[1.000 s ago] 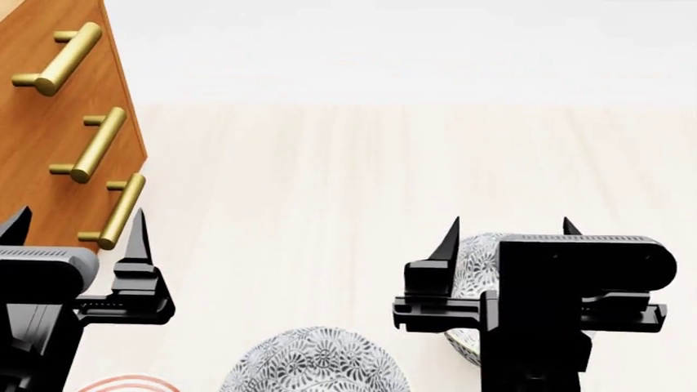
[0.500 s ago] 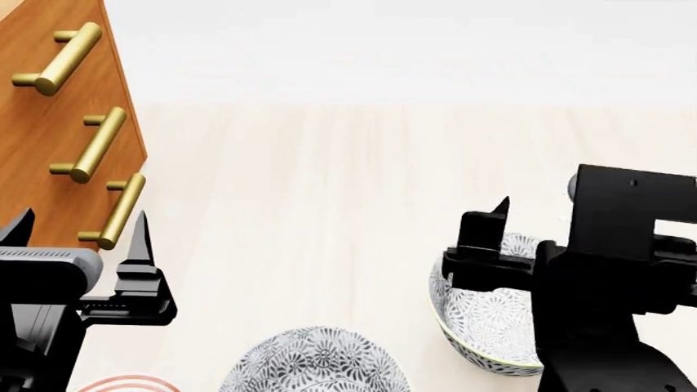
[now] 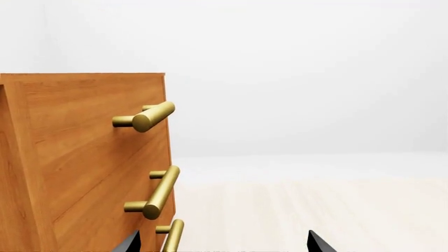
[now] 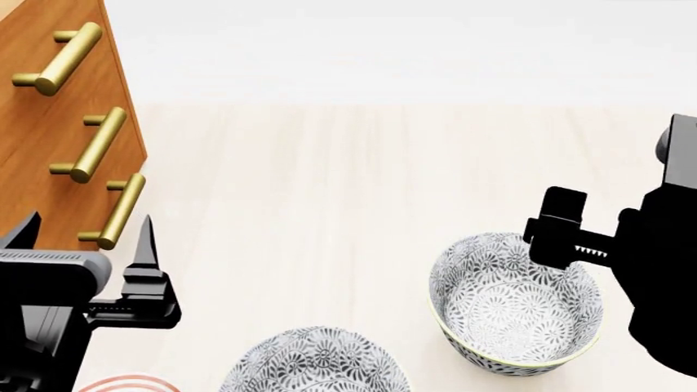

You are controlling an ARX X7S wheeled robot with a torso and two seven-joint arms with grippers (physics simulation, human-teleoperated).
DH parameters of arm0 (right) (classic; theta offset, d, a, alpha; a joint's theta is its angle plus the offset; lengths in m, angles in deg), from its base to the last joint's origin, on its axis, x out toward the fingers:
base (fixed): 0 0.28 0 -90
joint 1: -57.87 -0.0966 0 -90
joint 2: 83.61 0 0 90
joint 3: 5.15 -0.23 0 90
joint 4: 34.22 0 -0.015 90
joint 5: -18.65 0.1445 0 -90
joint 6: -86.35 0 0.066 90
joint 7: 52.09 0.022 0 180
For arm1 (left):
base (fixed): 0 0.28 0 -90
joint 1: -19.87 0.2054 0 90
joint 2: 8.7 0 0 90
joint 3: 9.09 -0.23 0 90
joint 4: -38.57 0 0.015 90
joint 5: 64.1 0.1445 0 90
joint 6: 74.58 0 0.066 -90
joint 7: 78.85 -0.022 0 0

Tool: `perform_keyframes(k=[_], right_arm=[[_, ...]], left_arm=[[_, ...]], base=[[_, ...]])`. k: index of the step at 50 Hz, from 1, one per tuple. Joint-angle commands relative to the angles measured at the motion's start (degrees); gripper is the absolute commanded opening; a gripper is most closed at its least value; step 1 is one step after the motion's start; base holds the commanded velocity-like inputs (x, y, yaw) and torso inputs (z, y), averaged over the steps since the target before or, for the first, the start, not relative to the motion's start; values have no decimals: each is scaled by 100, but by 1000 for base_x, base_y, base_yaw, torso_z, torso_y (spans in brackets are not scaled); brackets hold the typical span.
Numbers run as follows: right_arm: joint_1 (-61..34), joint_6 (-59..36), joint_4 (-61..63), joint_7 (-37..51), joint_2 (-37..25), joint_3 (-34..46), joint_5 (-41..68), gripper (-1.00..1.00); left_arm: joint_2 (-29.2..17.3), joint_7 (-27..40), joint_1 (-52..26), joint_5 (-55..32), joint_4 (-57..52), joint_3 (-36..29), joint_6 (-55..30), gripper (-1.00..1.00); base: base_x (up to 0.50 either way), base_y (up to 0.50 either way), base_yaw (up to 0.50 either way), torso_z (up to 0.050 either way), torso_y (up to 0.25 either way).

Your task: Stack the bowl at the front on the bowl in the middle.

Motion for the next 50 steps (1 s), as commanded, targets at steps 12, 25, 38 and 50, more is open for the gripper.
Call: perform_keyframes(k=[12, 25, 38, 50], right_arm=[[75, 768, -1705, -616, -325, 167, -2, 100], [42, 1493, -3091, -1578, -237, 1048, -455, 100], [-7, 1697, -3421, -1785, -193, 1234, -558, 100], [-42, 1945, -3781, -1976, -133, 1386, -671, 100]], left_arm=[[-60, 69, 35, -24, 84, -93, 75, 100], [-89, 104, 16, -31, 149, -147, 113, 100], [-131, 140, 46, -49, 182, -173, 158, 100], [-150, 170, 29, -56, 256, -216, 200, 100]], base=[[0, 0, 0, 0, 0], [0, 0, 0, 0, 0], [0, 0, 0, 0, 0], [0, 0, 0, 0, 0]])
